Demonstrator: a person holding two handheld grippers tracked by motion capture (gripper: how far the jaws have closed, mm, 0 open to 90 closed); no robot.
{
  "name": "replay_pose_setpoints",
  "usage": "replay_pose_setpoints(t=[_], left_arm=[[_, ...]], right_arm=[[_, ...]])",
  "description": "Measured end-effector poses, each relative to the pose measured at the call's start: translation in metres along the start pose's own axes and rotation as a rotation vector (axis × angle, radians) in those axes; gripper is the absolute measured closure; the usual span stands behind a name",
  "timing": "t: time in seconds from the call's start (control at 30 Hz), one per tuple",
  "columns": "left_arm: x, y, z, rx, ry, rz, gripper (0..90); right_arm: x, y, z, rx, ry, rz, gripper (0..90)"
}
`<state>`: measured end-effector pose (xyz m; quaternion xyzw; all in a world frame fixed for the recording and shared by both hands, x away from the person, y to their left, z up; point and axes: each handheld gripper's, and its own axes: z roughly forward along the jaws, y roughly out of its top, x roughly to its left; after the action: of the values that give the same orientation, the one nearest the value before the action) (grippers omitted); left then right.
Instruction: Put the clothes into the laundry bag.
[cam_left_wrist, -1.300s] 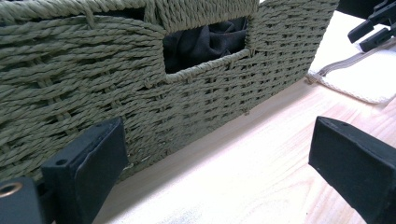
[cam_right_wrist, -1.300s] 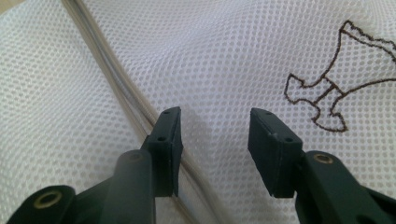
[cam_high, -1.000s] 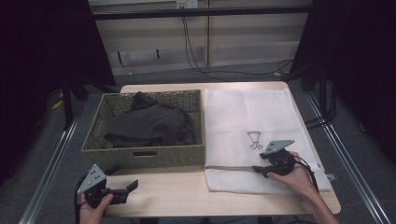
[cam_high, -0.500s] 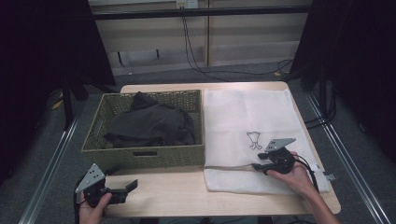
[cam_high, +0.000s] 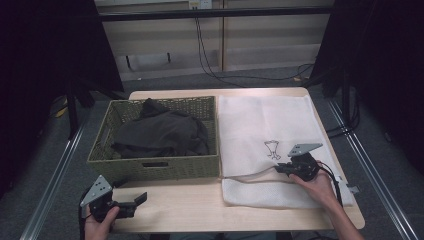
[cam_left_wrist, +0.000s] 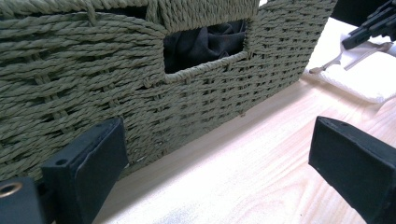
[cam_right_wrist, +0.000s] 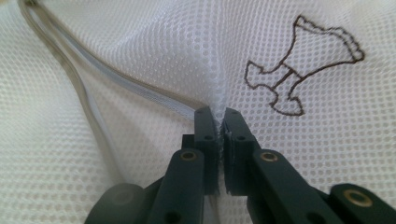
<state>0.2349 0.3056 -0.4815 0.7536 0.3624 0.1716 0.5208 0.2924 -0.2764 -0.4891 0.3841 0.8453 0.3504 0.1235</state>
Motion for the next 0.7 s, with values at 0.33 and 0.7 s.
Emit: replay_pose_setpoints(t=[0.33, 0.7], left_arm=[[-0.001, 0.0, 0.001, 0.0, -0.002, 0.006, 4.3], [-0.001, 0.001, -0.002, -0.002, 0.018, 0.027, 4.3]], right_arm=[[-0.002, 0.006, -0.016, -0.084, 0.012, 0.026, 88.3], [-0.003, 0.011, -0.03, -0.178, 0.022, 0.067, 88.4]])
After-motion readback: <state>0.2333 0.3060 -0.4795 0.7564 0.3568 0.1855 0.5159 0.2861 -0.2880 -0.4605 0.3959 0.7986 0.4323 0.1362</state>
